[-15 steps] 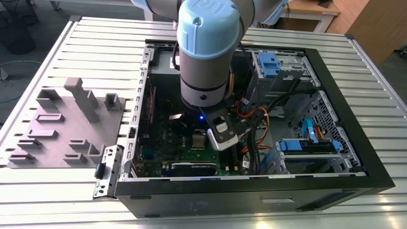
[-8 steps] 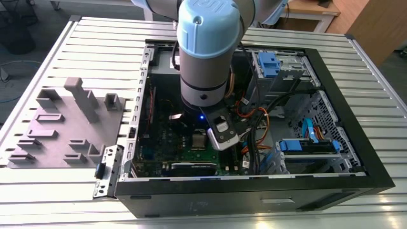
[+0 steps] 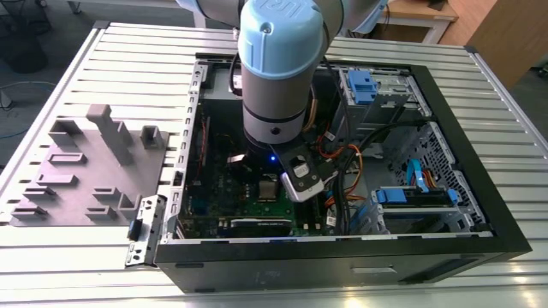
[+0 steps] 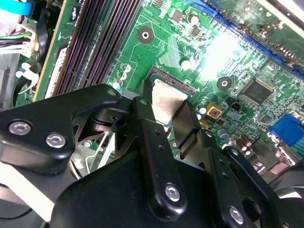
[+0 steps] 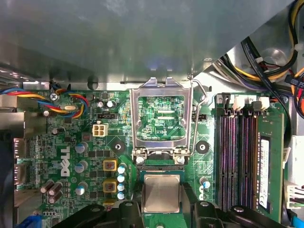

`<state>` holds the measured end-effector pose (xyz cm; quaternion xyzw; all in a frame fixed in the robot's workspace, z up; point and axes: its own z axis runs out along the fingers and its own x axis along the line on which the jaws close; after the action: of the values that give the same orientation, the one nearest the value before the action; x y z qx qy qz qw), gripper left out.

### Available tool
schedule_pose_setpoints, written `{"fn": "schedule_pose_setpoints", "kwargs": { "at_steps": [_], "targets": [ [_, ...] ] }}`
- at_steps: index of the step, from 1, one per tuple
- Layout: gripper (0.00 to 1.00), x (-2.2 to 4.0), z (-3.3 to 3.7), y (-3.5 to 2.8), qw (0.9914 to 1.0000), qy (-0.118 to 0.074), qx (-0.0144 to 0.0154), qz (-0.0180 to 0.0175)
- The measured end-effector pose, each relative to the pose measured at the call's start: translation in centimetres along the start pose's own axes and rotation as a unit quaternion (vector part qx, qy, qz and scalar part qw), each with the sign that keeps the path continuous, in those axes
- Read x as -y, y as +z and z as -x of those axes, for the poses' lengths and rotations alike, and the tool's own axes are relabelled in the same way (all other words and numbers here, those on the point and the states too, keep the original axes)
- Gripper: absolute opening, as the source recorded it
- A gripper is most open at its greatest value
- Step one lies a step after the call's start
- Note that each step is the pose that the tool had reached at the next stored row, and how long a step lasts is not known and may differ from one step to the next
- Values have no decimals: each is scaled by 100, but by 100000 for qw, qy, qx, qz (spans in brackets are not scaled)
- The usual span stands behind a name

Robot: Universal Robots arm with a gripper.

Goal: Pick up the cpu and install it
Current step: 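Place the cpu into insertion slot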

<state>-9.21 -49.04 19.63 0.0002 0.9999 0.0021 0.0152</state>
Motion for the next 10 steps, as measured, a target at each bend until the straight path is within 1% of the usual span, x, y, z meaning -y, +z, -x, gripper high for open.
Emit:
{"fn": "schedule_pose_setpoints", "kwargs": {
  "at_steps": [6, 10],
  "targets": [
    [42, 18, 0, 3, 100000, 0, -3, -3],
    [42, 19, -1, 14, 100000, 1, 14, 148]
  ]
}}
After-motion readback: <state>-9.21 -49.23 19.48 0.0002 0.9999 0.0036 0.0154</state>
